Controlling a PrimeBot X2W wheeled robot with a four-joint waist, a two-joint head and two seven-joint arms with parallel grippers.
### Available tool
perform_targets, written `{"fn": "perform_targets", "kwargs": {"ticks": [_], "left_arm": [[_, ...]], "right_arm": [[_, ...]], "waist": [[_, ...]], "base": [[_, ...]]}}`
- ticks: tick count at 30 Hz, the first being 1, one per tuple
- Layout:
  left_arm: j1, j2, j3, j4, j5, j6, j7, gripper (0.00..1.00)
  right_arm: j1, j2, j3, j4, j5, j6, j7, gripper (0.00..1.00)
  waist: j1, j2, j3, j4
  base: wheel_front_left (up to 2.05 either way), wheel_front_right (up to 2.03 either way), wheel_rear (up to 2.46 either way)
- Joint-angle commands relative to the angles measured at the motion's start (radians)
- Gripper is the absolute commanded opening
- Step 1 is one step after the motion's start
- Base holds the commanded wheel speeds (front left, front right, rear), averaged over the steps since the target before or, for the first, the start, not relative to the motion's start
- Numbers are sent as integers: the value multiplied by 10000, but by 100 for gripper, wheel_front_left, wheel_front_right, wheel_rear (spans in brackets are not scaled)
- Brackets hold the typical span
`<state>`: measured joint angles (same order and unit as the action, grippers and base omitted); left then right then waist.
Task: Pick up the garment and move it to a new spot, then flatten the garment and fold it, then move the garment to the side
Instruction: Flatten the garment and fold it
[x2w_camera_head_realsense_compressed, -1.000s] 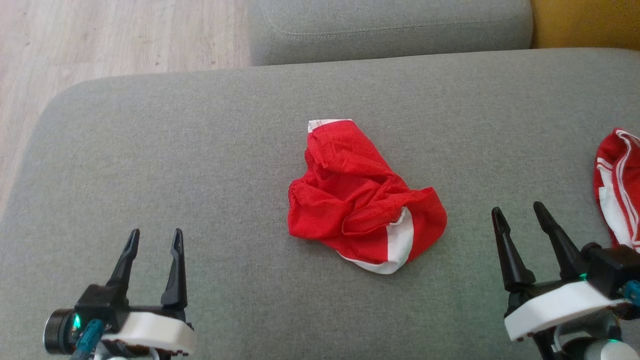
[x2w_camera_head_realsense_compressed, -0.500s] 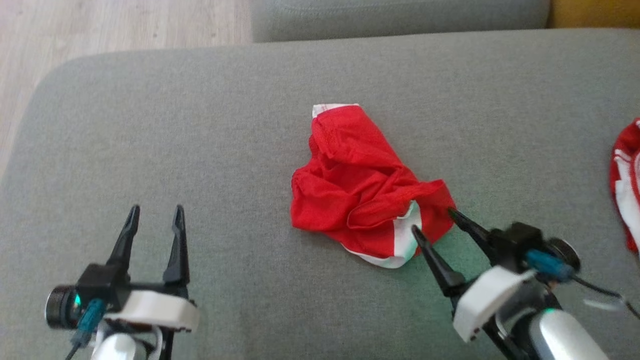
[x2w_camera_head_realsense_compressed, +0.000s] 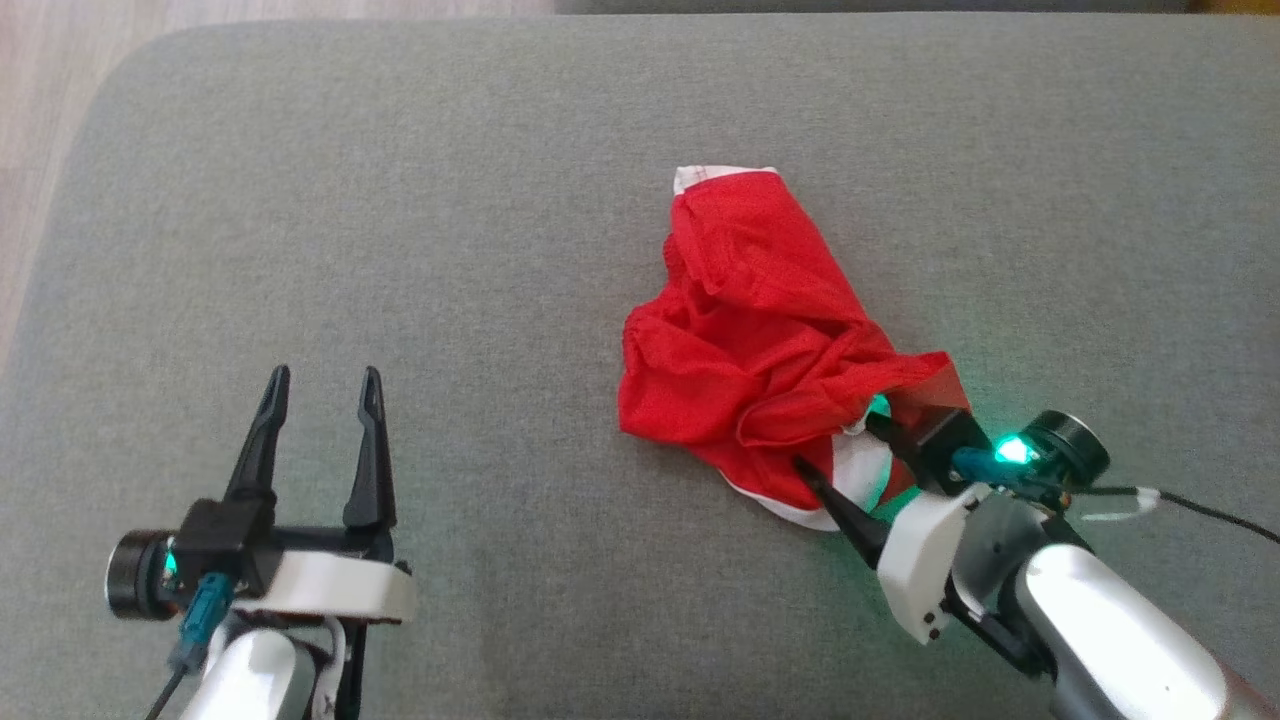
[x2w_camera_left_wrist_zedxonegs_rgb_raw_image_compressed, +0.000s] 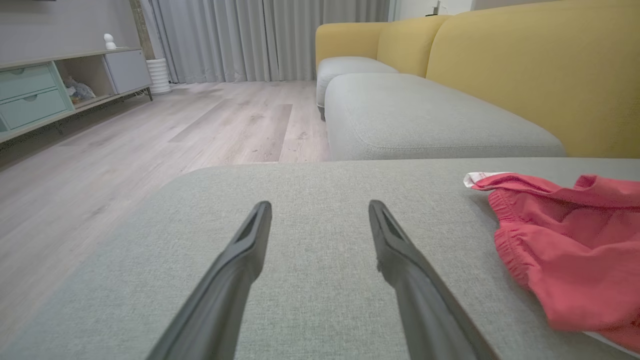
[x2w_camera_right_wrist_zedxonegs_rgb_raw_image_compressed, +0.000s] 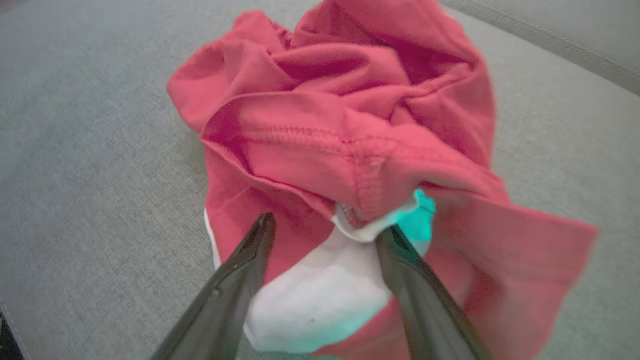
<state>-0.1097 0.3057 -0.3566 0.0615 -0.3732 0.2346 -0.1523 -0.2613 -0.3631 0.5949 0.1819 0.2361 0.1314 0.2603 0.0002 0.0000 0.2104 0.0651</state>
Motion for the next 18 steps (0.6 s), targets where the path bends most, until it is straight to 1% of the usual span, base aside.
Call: {"fn": "perform_targets", "kwargs": {"ticks": [1, 2, 3, 4, 8, 12, 15, 16, 18], "left_arm": [[-530, 123, 381, -223, 90, 81, -165, 100], [-530, 123, 381, -223, 90, 81, -165, 100], [-543, 106, 374, -203, 99, 99, -201, 100], [-554, 92, 370, -188, 111, 116, -243, 100], [-547, 48, 382, -132, 109, 177, -378, 100], [-491, 43, 403, -78, 51, 192, -444, 100], [-478, 46, 400, -74, 26, 201, -468, 100], [-485, 53, 387, -66, 15, 194, -477, 100], [-481, 66, 379, -49, 6, 195, -481, 100]], "right_arm": [[-390, -203, 286, -90, 40, -7, 109, 72], [-390, -203, 286, -90, 40, -7, 109, 72], [-484, -241, 403, 37, 86, -7, 186, 12], [-556, -277, 538, 127, 151, -7, 288, 0], [-725, -350, 948, -27, 583, -7, 405, 0], [-857, -289, 1547, -853, 1051, -7, 701, 0], [-1165, -115, 2015, -1634, 1322, -7, 816, 0], [-1466, 86, 2284, -2121, 1492, -7, 743, 0], [-1833, 382, 2493, -2549, 1646, -7, 573, 0]], "waist": [[-2, 0, 47, 71], [-2, 0, 47, 71], [-2, 0, 45, 98], [-2, 0, 38, 128], [-2, 0, -52, 230], [-2, 0, -174, 277], [-2, 0, -232, 290], [-2, 0, -265, 294], [-2, 0, -305, 289]], "base": [[0, 0, 0], [0, 0, 0], [0, 0, 0], [0, 0, 0], [0, 0, 0], [0, 0, 0], [0, 0, 0], [0, 0, 0], [0, 0, 0]]}}
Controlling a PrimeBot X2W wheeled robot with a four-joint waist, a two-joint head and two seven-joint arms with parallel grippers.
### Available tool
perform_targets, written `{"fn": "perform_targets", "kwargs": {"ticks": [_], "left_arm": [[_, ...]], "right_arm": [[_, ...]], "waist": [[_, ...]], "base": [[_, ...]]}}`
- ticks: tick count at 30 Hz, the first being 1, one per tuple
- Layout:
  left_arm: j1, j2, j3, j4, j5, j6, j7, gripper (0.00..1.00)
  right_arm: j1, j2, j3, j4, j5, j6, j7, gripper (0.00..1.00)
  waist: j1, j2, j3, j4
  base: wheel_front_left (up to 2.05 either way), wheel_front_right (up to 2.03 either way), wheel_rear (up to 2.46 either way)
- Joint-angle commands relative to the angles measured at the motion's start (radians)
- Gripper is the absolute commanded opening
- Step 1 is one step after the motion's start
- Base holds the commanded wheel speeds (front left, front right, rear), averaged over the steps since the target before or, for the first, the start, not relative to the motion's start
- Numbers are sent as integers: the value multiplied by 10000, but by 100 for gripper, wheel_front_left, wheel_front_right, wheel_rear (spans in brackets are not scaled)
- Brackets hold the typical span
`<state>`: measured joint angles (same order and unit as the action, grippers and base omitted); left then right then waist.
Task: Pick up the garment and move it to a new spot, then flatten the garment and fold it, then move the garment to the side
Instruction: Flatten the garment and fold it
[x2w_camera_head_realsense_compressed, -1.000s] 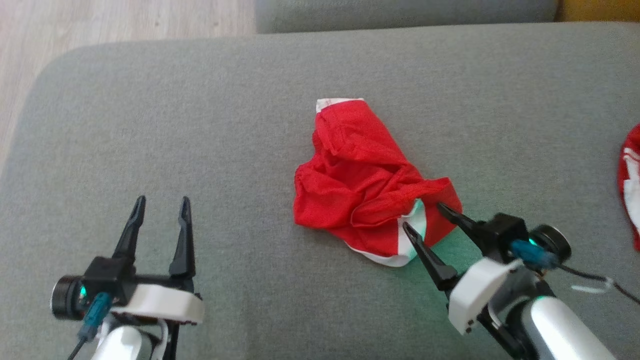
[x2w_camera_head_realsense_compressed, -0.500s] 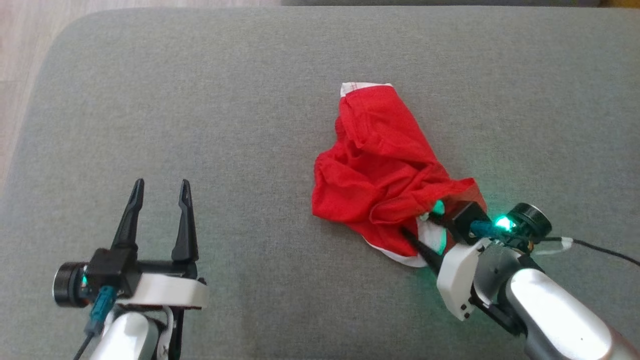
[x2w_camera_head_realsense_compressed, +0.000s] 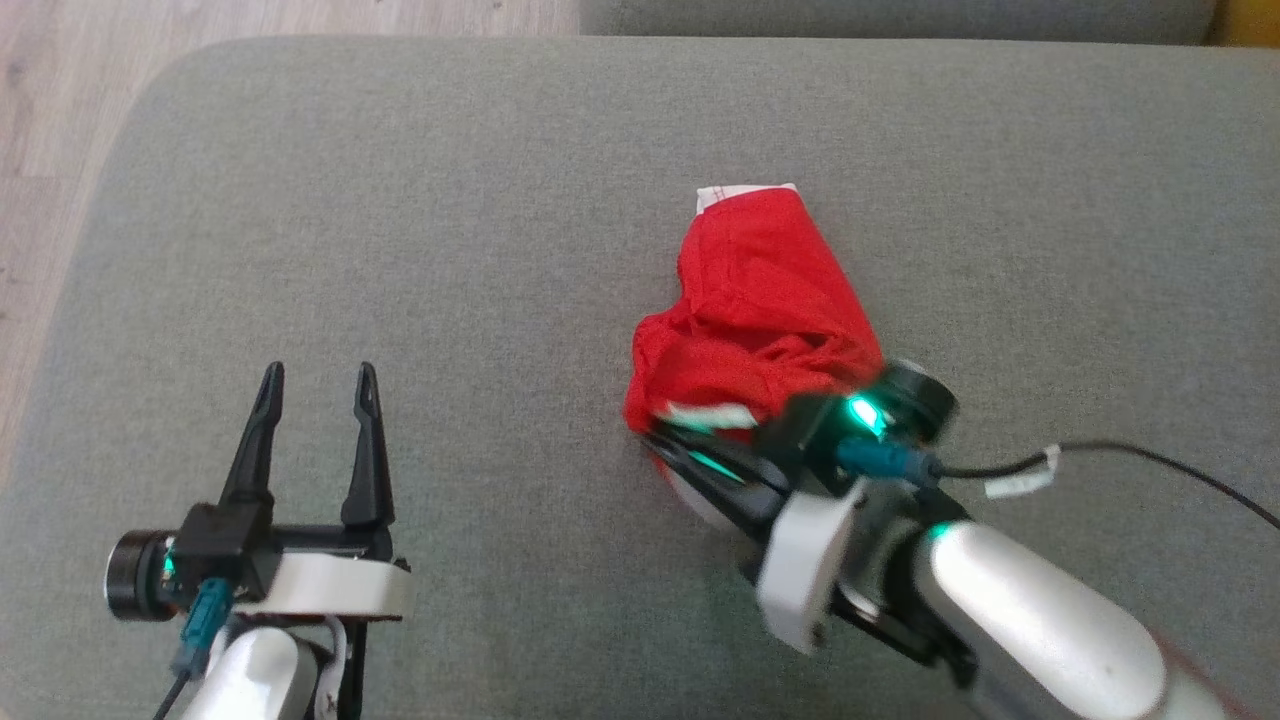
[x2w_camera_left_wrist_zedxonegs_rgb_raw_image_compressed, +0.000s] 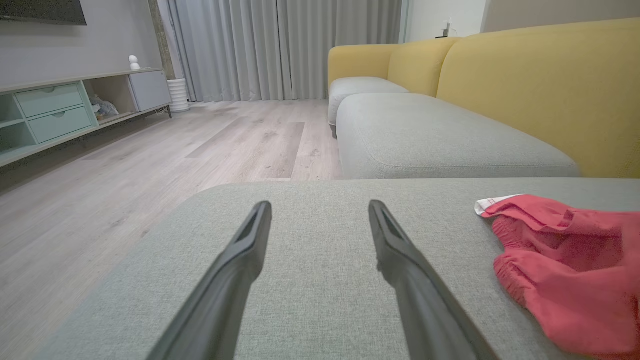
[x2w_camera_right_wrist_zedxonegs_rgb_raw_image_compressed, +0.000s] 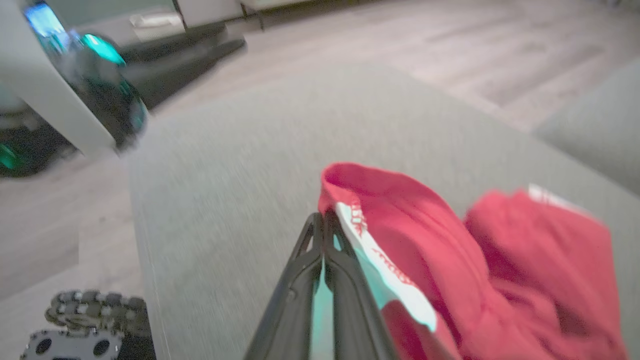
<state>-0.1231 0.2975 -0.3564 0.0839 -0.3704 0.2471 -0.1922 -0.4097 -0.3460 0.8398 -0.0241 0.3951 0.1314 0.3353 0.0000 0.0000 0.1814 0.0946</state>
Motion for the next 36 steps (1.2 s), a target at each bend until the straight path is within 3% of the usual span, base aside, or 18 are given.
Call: {"fn": "perform_targets", "kwargs": {"ticks": [1, 6, 12, 16, 24, 35, 36], "left_arm": [[-345, 157, 381, -268, -27, 80, -85, 100], [-314, 163, 376, -236, -84, 104, -77, 100], [-235, 184, 377, -246, -136, 157, -75, 100], [-240, 185, 327, -256, -156, 140, -78, 100], [-263, 148, 245, -201, -204, 154, -73, 100], [-521, 181, 162, 45, -258, 24, -106, 100], [-529, 181, 148, 51, -254, 28, -104, 100]], "right_arm": [[-557, 413, 101, -665, 141, -7, -318, 0], [-1767, 1551, -206, -951, 205, -7, -1233, 0], [-2831, 2456, -1628, -993, 63, -7, -2518, 0], [-2307, 2415, -2937, -617, 23, -7, -2550, 0], [661, 1708, -5568, 498, 30, -7, -2052, 0], [2316, 2252, -7578, 1633, 522, -7, -2191, 0], [2320, 2285, -7595, 1669, 554, -7, -2264, 42]], "waist": [[0, 0, -32, -14], [0, 0, -148, -65], [0, 0, -247, -243], [0, 0, -261, -360], [0, 0, -110, -674], [0, 0, -3, -919], [0, 0, -9, -932]], "base": [[0, 0, 0], [0, 0, 0], [0, 0, 0], [0, 0, 0], [0, 0, 0], [0, 0, 0], [0, 0, 0]]}}
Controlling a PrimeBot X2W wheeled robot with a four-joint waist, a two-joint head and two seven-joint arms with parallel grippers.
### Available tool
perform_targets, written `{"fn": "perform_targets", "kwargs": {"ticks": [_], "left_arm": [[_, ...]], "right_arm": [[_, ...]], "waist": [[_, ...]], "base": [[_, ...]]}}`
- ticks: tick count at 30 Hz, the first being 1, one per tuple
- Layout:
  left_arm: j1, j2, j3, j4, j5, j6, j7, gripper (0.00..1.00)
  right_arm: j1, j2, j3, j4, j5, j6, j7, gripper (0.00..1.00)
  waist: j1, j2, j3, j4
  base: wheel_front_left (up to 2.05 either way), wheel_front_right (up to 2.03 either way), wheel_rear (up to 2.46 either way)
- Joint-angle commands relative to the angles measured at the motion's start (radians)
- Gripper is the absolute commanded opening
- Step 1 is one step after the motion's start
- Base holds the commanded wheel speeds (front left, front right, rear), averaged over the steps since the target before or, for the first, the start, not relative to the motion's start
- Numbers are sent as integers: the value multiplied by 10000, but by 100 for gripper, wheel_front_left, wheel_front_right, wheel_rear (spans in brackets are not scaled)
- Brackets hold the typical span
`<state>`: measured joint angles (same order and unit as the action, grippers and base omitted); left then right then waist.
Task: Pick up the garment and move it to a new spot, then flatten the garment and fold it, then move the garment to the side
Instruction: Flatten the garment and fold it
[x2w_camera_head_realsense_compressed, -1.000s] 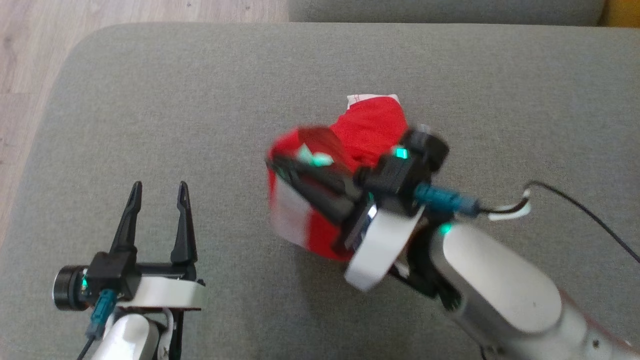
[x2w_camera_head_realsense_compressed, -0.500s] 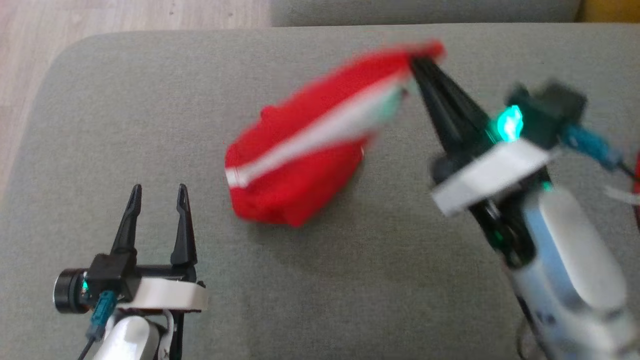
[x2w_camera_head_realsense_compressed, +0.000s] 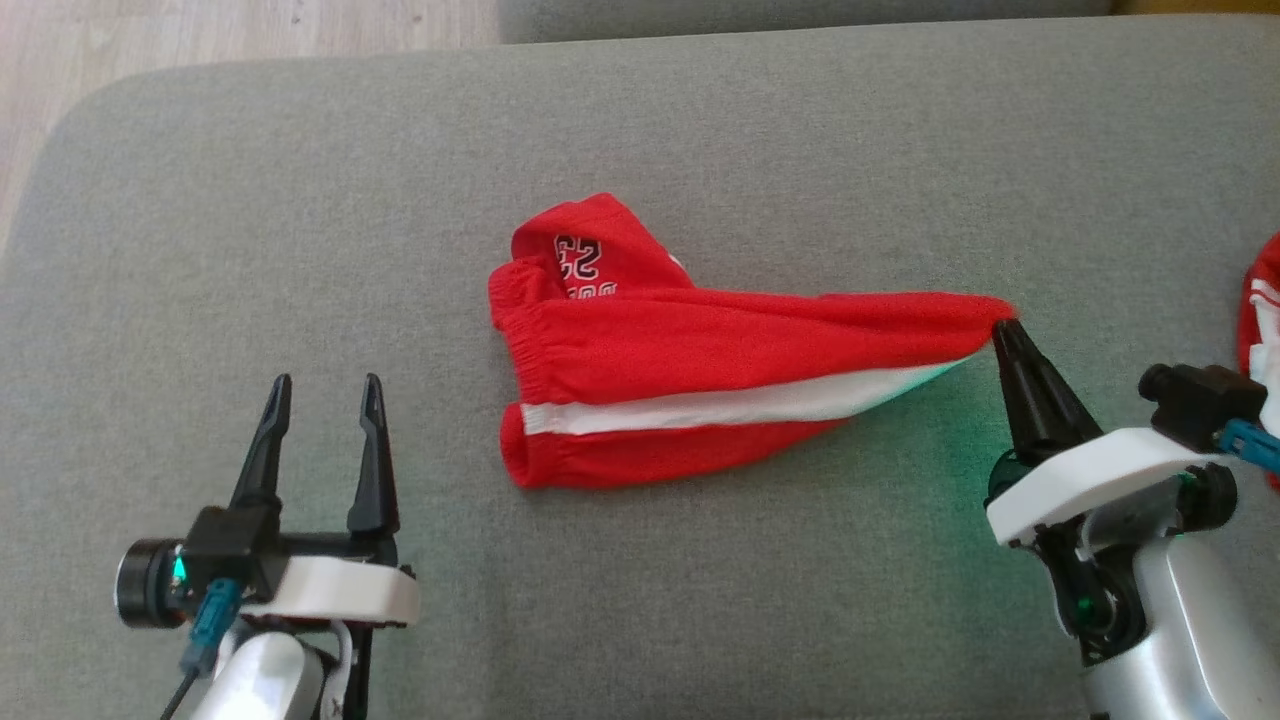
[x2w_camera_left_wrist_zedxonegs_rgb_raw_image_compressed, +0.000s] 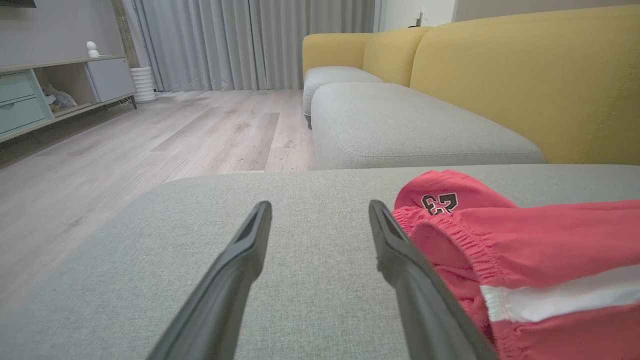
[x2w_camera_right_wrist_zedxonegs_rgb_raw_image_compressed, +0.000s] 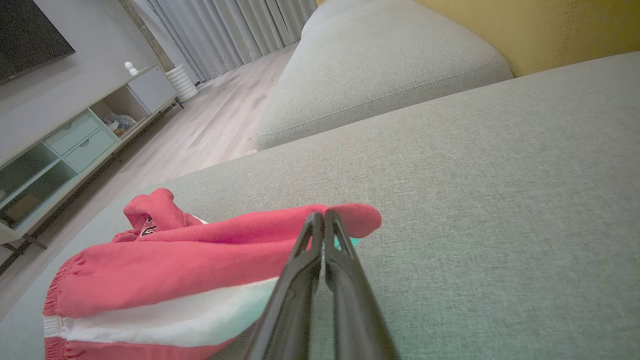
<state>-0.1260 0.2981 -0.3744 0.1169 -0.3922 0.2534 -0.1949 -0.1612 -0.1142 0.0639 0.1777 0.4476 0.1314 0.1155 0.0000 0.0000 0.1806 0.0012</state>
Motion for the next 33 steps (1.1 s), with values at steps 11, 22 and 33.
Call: {"fn": "perform_targets", "kwargs": {"ticks": [11, 22, 33], "left_arm": [[-466, 253, 266, -395, -4, 75, -49, 100], [-83, 392, 260, -564, 41, 322, -30, 100], [120, 413, 116, -746, 8, 420, 134, 100]], "right_arm": [[-79, -737, 186, -1366, -1057, -7, -1790, 100], [1624, -753, 261, -3396, -2187, -7, -1826, 100], [2409, -275, 125, -3710, -2063, -7, -1448, 100]], "waist": [[0, 0, -79, -24], [0, 0, -396, -64], [0, 0, -450, -103]], "base": [[0, 0, 0], [0, 0, 0], [0, 0, 0]]}}
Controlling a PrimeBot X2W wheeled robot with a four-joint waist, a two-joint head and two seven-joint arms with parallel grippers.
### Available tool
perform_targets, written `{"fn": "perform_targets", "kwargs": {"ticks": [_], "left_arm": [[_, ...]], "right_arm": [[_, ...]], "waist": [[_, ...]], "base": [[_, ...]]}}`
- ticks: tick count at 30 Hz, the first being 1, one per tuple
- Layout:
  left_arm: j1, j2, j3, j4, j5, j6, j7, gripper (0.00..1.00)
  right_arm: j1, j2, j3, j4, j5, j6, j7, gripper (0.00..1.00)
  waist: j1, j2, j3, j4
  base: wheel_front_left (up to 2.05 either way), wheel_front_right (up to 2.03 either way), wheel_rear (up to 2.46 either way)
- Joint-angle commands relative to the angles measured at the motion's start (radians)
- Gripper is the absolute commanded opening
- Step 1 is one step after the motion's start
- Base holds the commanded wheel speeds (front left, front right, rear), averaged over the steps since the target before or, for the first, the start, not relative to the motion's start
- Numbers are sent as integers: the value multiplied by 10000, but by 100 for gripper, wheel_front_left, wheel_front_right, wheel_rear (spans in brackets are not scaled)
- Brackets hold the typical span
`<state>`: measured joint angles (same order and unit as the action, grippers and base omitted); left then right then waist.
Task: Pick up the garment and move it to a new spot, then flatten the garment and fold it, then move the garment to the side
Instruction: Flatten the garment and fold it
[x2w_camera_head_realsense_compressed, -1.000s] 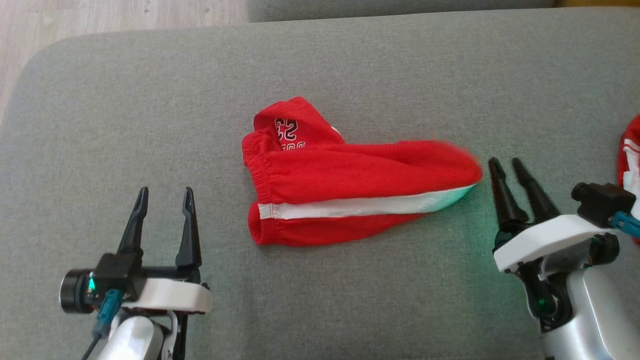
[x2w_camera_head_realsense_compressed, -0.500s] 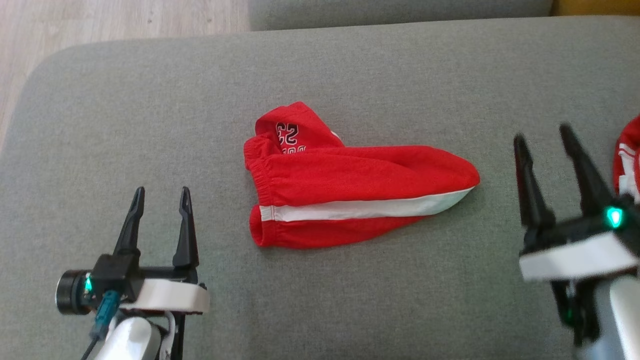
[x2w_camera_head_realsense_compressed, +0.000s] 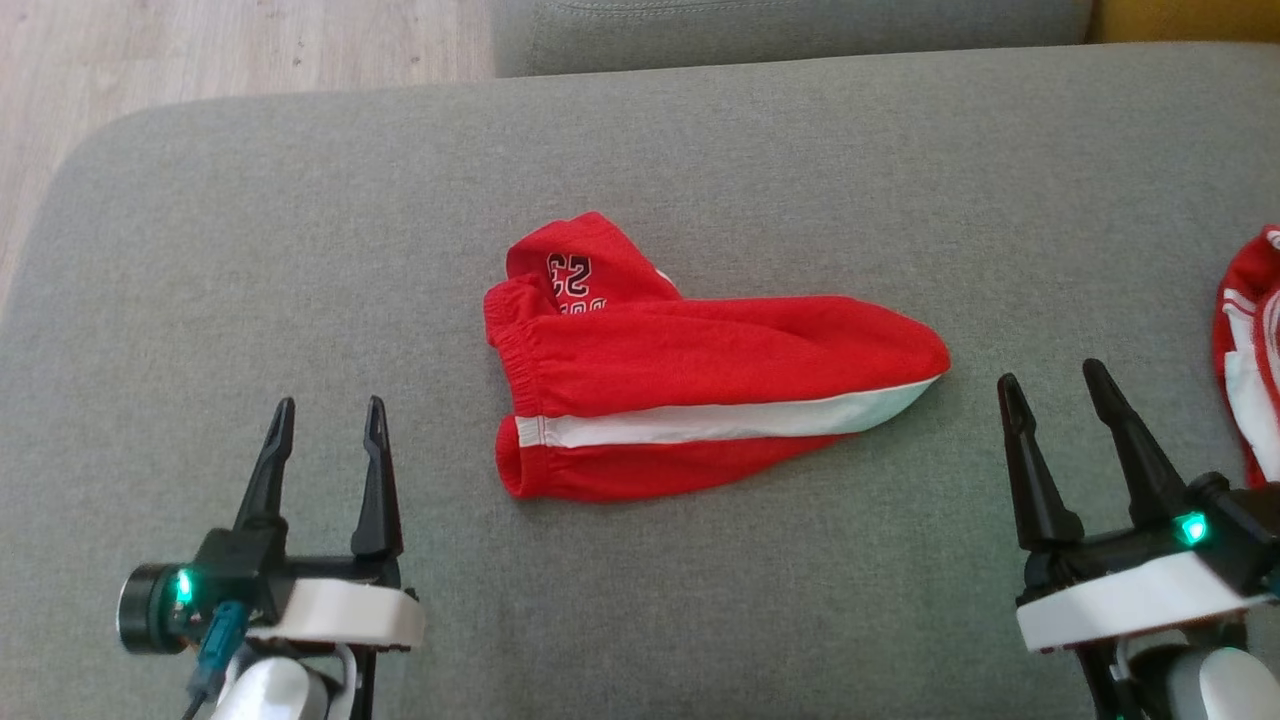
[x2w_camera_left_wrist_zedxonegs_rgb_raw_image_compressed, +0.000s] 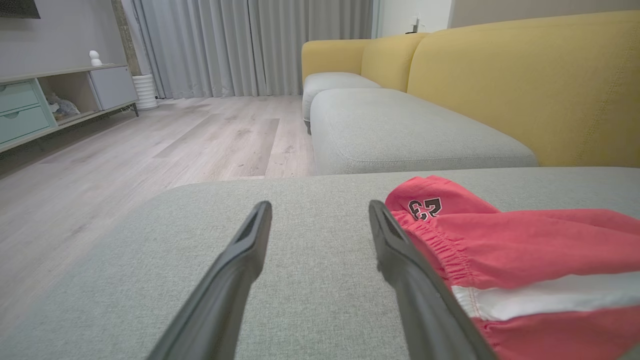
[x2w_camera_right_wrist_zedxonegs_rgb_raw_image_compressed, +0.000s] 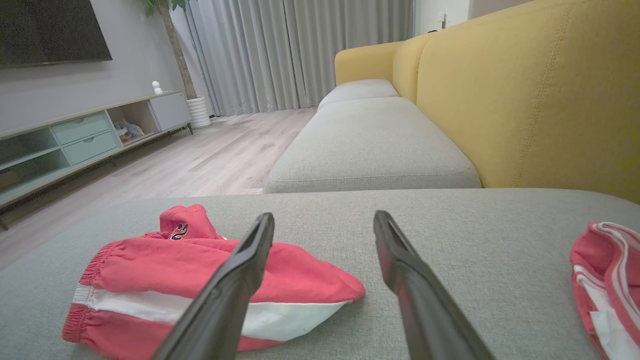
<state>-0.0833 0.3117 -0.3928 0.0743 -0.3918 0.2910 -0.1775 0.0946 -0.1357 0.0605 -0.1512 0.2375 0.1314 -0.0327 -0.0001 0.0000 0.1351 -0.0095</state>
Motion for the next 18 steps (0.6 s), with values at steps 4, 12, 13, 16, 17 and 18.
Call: {"fn": "perform_targets", "kwargs": {"ticks": [4, 12, 13, 16, 17, 18], "left_arm": [[-339, 291, 280, -304, -13, 25, -42, 100], [-890, 117, -369, -344, 63, -397, 430, 100], [-1056, 8, -563, -277, 20, -566, 601, 100], [-1555, -389, -1157, 157, -181, -1096, 1241, 100], [-1698, -508, -1311, 399, -258, -1234, 1466, 100], [-1837, -611, -1435, 671, -317, -1342, 1667, 100]], "right_arm": [[-157, -53, 154, -438, 44, -7, 63, 100], [-214, -37, 129, -446, 119, -7, 139, 100], [-230, -42, 138, -440, 131, -7, 152, 100], [-300, -51, 193, -420, 202, -7, 185, 100], [-332, -51, 221, -408, 229, -7, 192, 100], [-364, -49, 252, -395, 262, -7, 193, 100]], "waist": [[1, 0, 19, 2], [1, 0, 193, 0], [1, 0, 229, -13], [1, 0, 361, -108], [1, 0, 404, -155], [1, 0, 442, -203]], "base": [[0, 0, 0], [0, 0, 0], [0, 0, 0], [0, 0, 0], [0, 0, 0], [0, 0, 0]]}}
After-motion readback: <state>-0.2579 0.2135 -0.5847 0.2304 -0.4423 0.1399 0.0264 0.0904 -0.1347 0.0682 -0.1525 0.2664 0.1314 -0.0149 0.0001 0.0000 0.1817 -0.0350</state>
